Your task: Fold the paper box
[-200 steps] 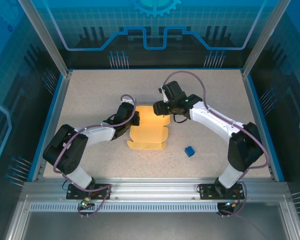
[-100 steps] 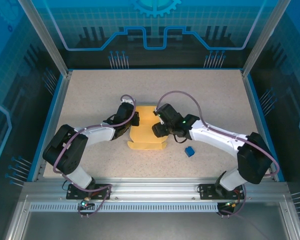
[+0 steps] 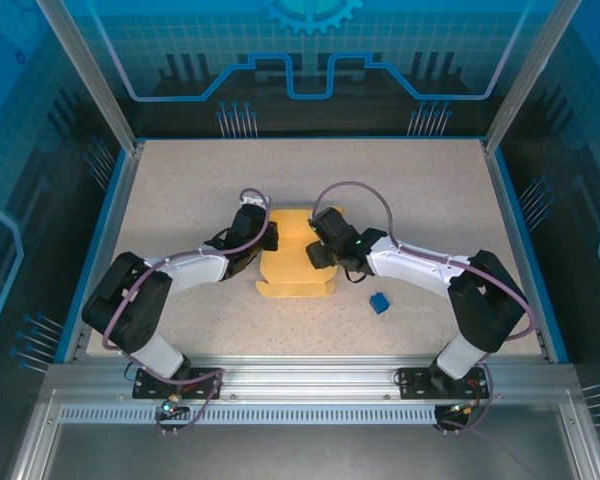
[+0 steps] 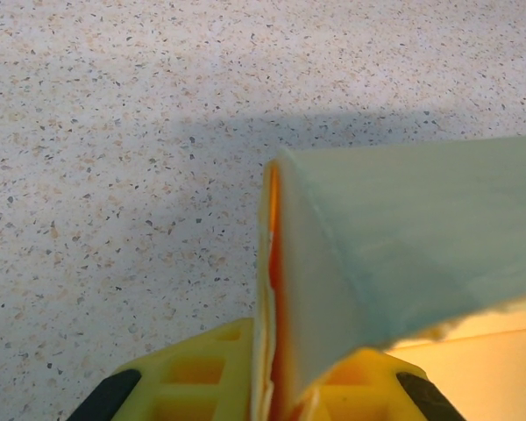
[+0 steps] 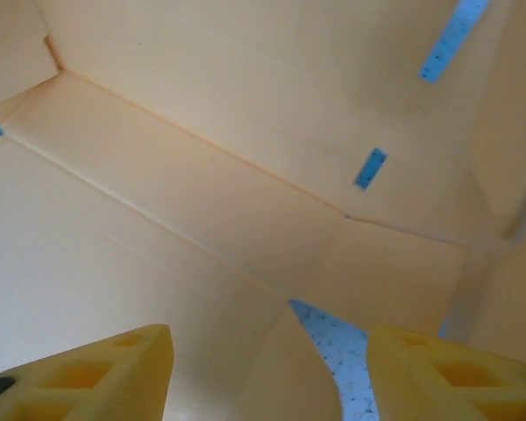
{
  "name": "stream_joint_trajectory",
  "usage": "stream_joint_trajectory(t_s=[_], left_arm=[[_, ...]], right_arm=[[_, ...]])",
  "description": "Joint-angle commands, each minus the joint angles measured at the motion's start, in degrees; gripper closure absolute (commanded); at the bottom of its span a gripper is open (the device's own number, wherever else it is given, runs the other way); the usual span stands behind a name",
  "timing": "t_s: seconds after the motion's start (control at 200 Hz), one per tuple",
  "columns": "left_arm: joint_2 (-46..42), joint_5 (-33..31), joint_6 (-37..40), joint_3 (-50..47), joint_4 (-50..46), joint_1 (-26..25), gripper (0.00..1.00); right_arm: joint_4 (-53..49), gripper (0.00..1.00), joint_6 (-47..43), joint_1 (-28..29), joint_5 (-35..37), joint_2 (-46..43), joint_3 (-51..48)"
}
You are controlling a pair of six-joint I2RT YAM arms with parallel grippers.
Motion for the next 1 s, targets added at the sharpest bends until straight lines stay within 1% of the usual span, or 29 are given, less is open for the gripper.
stream_joint_trajectory(t_s=[0.0, 0.2, 0.425, 0.605, 0.855, 0.996], left_arm=[[-2.02, -0.64, 1.05, -0.91, -0.09, -0.42, 0.86], [-2.63, -0.75, 1.15, -1.23, -0.05, -0.42, 0.86], [-2.72, -0.44, 0.98, -1.31, 0.15, -0.40, 0.86], [-2.79, -0.41, 1.14, -1.44, 0.17, -0.42, 0.86], [-2.90, -0.13, 0.96, -1.42, 0.21, -0.45, 0.86], [-2.80, 0.03, 0.91, -1.23, 0.16, -0.45, 0.86]], right_arm=[[1.08, 0.39, 0.06, -1.23, 2.61, -1.82, -1.69], [1.33, 0.37, 0.86, -2.99, 2.54, -2.55, -2.93], [2.06, 0.35, 2.04, -3.11, 1.55, -1.52, -2.56], [5.38, 0.35, 1.94, -3.21, -1.74, -1.79, -2.77], [10.35, 0.37, 0.86, -3.09, -8.34, -3.33, -3.14], [12.26, 0.38, 0.85, -2.68, -10.19, -3.26, -3.21]])
